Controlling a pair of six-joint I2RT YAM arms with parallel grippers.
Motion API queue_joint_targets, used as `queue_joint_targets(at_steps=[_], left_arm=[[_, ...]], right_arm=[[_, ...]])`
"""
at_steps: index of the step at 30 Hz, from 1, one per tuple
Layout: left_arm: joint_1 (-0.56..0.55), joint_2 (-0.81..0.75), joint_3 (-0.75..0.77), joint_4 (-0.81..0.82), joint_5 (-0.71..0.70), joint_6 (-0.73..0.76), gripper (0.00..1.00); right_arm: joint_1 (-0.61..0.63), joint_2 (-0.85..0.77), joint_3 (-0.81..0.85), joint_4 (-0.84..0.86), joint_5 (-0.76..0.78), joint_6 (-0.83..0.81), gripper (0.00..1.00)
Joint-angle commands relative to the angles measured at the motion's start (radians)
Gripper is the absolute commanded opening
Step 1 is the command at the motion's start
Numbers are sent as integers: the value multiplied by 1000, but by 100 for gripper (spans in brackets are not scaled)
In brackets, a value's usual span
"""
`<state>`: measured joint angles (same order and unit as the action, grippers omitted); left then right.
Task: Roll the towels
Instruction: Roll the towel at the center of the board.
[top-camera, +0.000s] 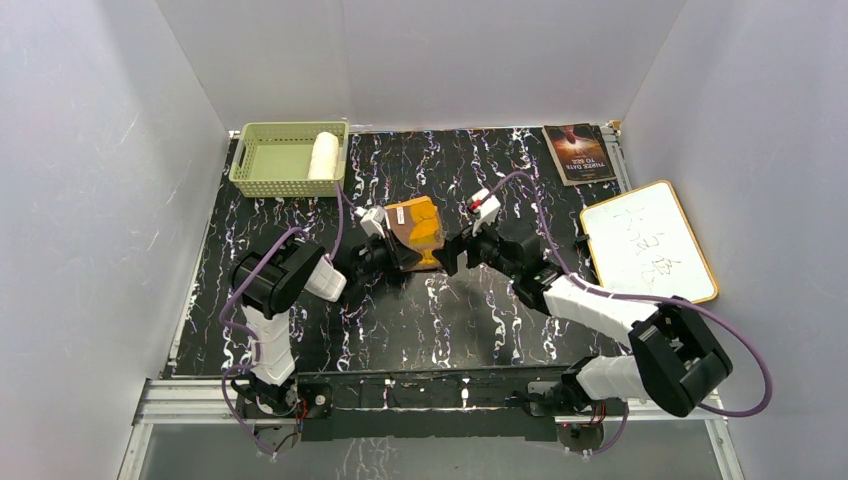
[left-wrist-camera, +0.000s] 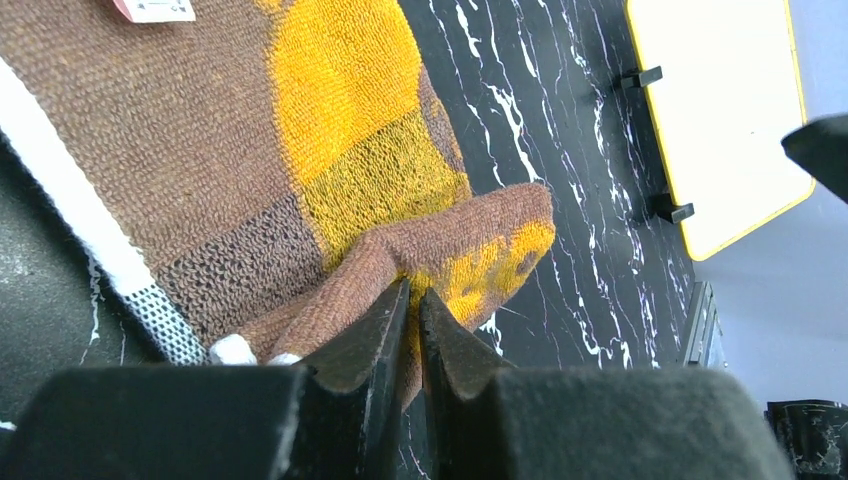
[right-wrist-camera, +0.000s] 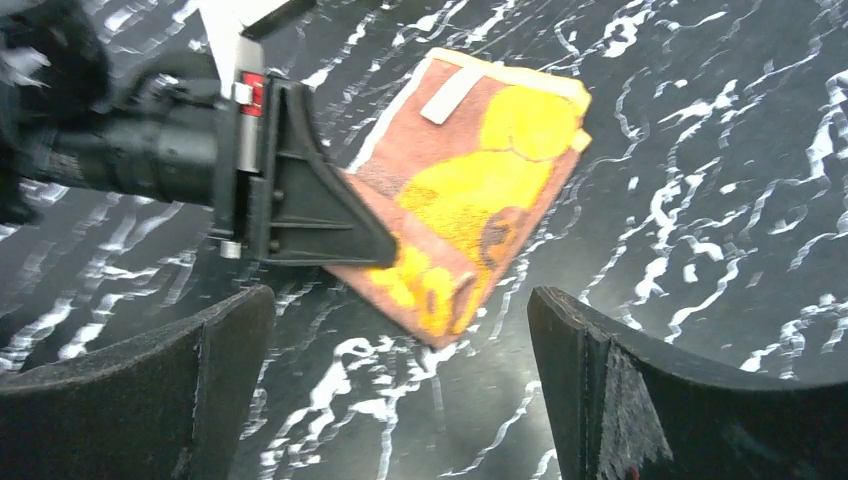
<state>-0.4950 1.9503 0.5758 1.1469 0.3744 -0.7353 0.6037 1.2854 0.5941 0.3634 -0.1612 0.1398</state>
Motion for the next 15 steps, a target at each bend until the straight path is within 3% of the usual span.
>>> queue_joint_targets(at_steps=[1,3,5,8,10,15], left_arm=[[9,24,-10,-249,-30,98,11],[9,18,4,-280,-10,111,11],[9,9,7,-296,-8,114,11],[12,-2,18,-326,-2,126,11],[18,-7,26,-334,18,130,11],[30,-6,40,-343,87,134,11]], right_arm=[[46,50,-13,112,2,-313,98],[237,62,-39,120,291,-608,98],[367,100,-105,266,516,-878,98],[440,155,-182,402,569,-1166,98],[452,193,-184,421,567,-1224,97],[459,304,-118,336,547,-1279,84]])
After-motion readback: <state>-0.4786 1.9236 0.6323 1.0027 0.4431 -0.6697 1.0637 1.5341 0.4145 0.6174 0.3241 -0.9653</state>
